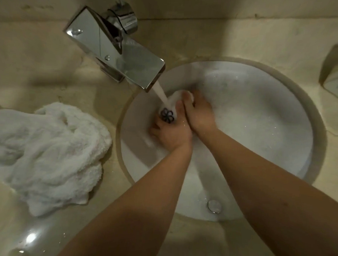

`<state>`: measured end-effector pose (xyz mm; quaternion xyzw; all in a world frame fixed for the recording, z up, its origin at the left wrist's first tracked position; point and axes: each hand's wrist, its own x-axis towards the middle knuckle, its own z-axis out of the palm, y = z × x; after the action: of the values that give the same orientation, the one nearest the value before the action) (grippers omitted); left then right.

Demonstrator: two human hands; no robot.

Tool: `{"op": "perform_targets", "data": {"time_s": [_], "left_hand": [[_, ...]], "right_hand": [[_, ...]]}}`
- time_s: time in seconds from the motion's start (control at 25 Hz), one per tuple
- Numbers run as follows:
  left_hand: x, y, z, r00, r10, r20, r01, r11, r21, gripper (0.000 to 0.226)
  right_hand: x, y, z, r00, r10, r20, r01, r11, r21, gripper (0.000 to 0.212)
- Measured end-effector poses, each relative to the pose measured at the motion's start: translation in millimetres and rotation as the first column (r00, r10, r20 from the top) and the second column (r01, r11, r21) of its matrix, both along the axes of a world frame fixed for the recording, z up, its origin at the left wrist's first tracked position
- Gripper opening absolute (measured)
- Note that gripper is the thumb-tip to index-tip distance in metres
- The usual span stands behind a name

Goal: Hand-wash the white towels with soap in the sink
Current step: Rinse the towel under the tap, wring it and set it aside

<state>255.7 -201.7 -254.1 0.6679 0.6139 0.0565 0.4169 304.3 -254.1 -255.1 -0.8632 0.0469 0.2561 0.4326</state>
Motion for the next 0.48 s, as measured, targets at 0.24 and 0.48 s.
{"op": "perform_targets", "data": {"time_s": [0.24, 0.48], "left_hand": [[-20, 18, 15, 0.988, -0.066, 0.137, 0.114, 0.918, -0.381, 0.116], [-38, 39, 32, 0.889, -0.25, 0.382, 0.315, 0.942, -0.115, 0.063]], "right_hand": [[-19, -4, 4, 0.985, -0.161, 0.065, 0.151, 0.978, 0.146, 0.039], [-21, 10, 28, 0.985, -0.151, 0.082, 0.12, 0.946, 0.301, 0.028]]}}
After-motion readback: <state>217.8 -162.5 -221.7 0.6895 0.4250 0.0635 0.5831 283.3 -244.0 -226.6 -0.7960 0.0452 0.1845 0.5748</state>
